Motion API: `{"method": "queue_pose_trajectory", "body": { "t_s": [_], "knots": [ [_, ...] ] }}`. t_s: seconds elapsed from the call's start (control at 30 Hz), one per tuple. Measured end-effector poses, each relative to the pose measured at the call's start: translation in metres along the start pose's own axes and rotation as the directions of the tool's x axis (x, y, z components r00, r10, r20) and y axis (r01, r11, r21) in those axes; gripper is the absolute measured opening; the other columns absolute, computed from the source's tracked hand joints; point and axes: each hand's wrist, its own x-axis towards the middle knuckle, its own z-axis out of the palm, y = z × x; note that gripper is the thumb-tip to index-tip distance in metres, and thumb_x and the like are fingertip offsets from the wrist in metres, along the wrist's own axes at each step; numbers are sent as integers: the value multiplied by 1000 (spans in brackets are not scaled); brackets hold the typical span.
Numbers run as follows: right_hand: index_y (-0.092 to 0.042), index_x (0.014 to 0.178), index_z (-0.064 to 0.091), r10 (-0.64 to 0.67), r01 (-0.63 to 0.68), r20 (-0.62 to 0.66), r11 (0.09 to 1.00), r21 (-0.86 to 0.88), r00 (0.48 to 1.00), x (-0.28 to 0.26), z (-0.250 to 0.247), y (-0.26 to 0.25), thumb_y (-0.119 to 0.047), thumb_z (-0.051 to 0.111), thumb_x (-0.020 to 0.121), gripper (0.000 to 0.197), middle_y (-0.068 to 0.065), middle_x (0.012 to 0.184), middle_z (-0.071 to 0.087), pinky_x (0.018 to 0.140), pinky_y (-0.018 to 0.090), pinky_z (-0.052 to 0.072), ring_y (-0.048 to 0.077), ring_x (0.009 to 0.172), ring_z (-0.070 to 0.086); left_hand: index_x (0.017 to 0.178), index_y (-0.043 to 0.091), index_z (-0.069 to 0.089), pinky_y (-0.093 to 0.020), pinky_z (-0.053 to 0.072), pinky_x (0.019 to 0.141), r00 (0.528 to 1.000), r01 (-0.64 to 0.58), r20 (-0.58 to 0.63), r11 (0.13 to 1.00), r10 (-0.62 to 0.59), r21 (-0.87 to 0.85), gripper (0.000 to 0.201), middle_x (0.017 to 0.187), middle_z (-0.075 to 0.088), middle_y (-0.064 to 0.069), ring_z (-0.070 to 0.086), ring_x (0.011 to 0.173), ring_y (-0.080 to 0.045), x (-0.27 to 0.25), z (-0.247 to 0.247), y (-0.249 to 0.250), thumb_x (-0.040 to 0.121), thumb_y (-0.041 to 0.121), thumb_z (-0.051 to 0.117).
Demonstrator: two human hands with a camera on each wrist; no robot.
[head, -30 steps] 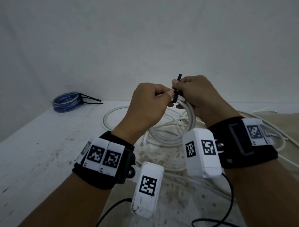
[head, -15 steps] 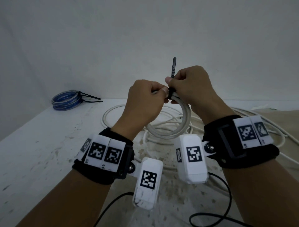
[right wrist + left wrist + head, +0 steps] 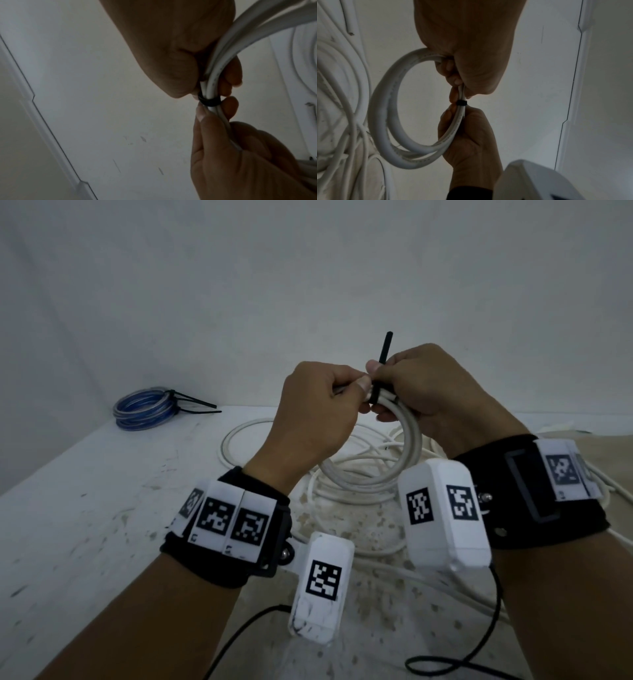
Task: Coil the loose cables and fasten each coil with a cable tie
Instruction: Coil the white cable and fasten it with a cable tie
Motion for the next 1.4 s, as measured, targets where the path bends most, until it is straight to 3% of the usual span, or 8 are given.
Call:
{"method": "queue_pose_trajectory", "body": {
  "t_s": [0.17,0.37,0.57,0.7,0.8,0.93,1.27,1.4],
  "knots": [
    [-2,84,67,215,-230,96,955,187,972,-5,0,1,-10,60,96,16,7,54,68,47,24,55,13,43,63,102,9,78,-29,58,84,996,-83,-9,996,83,44,20,95,77,2,71,87,-4,-4,3,-2,94,13,60],
    [-1,81,63,278,-314,160,906,284,947,-6,3,2,-8,53,99,22,6,49,64,49,26,57,11,39,61,102,10,77,-28,57,80,987,-159,-22,981,162,115,21,88,76,4,71,81,-3,-3,2,-6,92,16,60],
    [1,83,67,131,-152,100,958,245,986,-4,6,1,-20,66,93,23,12,66,69,54,29,58,17,54,66,94,15,79,-31,58,80,999,-24,-41,997,27,71,20,78,75,6,71,76,-2,3,-4,-5,92,20,60],
    [3,79,64,77,-99,103,968,230,992,-4,3,-2,-9,64,93,18,16,69,68,55,28,58,21,56,66,89,16,79,-31,57,82,997,58,-49,997,-55,58,18,72,74,8,70,73,-2,6,-7,-5,92,20,62],
    [3,73,59,18,-23,44,994,111,999,-3,9,0,-6,61,95,24,20,70,64,57,35,61,25,53,66,88,15,79,-27,57,80,998,44,-46,994,-39,104,17,73,73,9,69,71,0,3,-6,-4,92,18,63],
    [4,76,59,59,-63,39,992,105,997,-3,8,-1,-8,59,96,24,20,70,65,63,37,62,26,58,68,91,14,79,-29,58,79,999,-19,-40,993,23,115,17,76,74,8,70,73,-2,2,-5,-2,93,19,62],
    [8,97,59,134,-145,58,948,284,989,-14,19,-6,-4,52,100,15,16,67,59,46,27,56,11,37,60,92,13,79,-29,58,78,992,-89,-73,986,101,144,20,79,75,7,70,76,-4,2,-4,-6,92,19,60],
    [7,84,58,163,-179,76,927,329,984,-13,20,-4,2,48,99,19,15,69,60,43,23,54,8,35,57,93,13,79,-26,57,76,988,-126,-74,980,138,155,20,81,76,6,70,76,-3,2,-4,-6,92,18,59]
  ]
}}
